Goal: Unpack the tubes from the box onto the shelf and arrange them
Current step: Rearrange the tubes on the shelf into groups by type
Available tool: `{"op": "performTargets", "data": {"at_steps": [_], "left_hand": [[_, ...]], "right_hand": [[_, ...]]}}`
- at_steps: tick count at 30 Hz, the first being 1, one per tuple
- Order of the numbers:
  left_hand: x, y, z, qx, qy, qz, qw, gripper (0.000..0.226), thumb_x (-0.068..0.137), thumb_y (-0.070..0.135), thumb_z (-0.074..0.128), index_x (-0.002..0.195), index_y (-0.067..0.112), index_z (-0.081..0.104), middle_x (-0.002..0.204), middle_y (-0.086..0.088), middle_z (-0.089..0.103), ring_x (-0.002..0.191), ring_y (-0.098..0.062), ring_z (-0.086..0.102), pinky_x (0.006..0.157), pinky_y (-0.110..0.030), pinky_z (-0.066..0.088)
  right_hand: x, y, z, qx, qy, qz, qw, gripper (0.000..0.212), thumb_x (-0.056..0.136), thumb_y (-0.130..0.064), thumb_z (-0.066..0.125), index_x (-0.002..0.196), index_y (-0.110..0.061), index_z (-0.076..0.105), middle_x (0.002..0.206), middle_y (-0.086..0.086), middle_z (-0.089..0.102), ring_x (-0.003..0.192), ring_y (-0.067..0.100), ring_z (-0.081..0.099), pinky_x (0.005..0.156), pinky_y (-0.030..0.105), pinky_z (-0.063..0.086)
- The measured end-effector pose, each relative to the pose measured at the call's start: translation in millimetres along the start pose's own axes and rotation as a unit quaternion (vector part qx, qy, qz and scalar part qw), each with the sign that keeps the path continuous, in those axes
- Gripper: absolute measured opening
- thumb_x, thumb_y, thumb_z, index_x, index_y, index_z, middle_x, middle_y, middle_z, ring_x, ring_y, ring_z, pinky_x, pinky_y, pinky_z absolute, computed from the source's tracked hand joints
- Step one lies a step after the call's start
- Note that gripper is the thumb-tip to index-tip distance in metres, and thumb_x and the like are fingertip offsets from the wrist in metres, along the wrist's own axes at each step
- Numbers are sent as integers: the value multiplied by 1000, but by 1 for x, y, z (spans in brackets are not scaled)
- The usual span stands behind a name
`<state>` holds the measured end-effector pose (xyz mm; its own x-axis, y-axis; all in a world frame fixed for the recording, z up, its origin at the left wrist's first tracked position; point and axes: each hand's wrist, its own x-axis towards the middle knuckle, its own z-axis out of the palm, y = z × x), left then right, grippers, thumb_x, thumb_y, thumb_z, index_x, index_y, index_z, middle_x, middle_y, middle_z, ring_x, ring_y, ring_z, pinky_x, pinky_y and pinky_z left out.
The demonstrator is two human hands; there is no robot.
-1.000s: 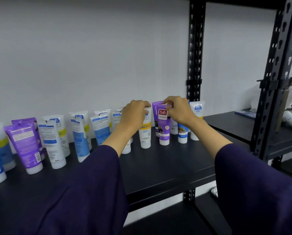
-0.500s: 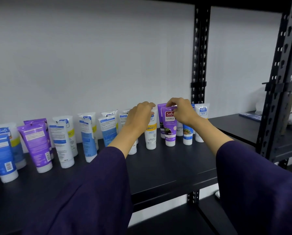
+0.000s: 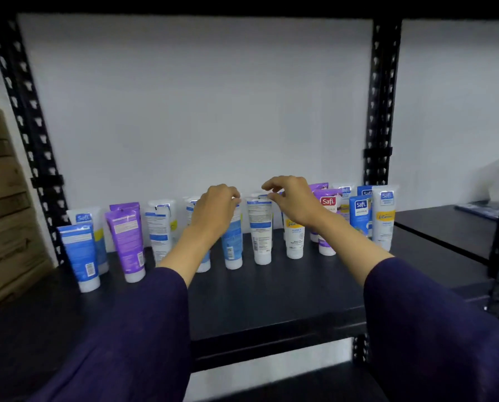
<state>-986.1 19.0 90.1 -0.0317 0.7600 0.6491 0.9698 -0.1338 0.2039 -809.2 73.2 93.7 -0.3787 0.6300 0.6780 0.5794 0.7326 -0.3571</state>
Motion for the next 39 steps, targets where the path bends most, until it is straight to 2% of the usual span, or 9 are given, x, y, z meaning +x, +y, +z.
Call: {"op": "performTargets", "data": {"at_steps": [4,11,16,19,22,25,29,33,39], "left_hand": [[-3,-15,-9,-1,-25,0,1000,24,97,23,51,113,14,67,111,-9,67,98,-26,61,82,-36,51],[1,-19,-10,22,-59,36,997,39,93,-2,48,126,15,59,122,-9,62,108,-23,60,88,-36,51],[2,-16,-12,-11,-68,52,996,28,89,-5,53,106,15,62,112,-8,64,101,-24,62,84,-40,55],[1,-14,-9,-51,-77,41,995,24,92,0,49,106,14,63,111,-8,65,100,-23,61,84,-38,55],[-2,-10,-9,-105,-74,30,991,17,96,20,51,104,13,65,105,-5,66,95,-18,60,81,-30,51],[-5,-8,-11,-134,-71,16,988,24,90,37,61,95,13,62,94,-2,64,87,-16,59,77,-28,50],[-6,-11,-11,-137,-83,26,987,21,87,32,66,93,13,60,93,-2,63,86,-16,59,70,-20,47],[-7,-15,-10,-207,-90,25,974,30,87,7,64,115,14,58,120,-4,61,112,-18,57,95,-27,48],[0,-22,-14,-134,-107,14,985,47,86,-5,58,129,14,55,130,-9,57,120,-20,53,90,-21,42]], "right_hand": [[8,-5,22,-60,-44,12,997,33,95,-10,49,127,-10,57,126,13,58,118,25,48,98,33,39],[12,-3,29,-112,-35,11,993,31,91,-1,50,117,-10,64,112,14,62,109,26,48,85,31,42],[13,-8,19,-101,-46,-6,994,24,87,6,55,104,-5,67,110,11,67,102,25,60,87,32,50],[10,-12,12,-78,-51,-7,996,28,89,6,47,105,-3,67,112,11,67,101,23,60,82,25,47],[5,-17,7,-37,-61,2,997,29,91,-3,44,108,-5,67,112,9,67,100,20,59,81,23,45],[3,-19,7,2,-90,17,996,26,91,-22,52,108,-11,68,110,5,67,100,17,59,82,23,45],[1,-18,6,16,-89,23,996,26,85,-37,66,95,-12,67,100,3,66,95,15,58,82,27,49],[-1,-17,4,16,-78,13,997,11,82,-20,69,90,-12,66,98,4,66,99,19,60,85,31,52],[-1,-19,0,-6,-88,20,996,42,82,0,62,122,-11,59,120,9,62,111,18,57,84,21,46]]}}
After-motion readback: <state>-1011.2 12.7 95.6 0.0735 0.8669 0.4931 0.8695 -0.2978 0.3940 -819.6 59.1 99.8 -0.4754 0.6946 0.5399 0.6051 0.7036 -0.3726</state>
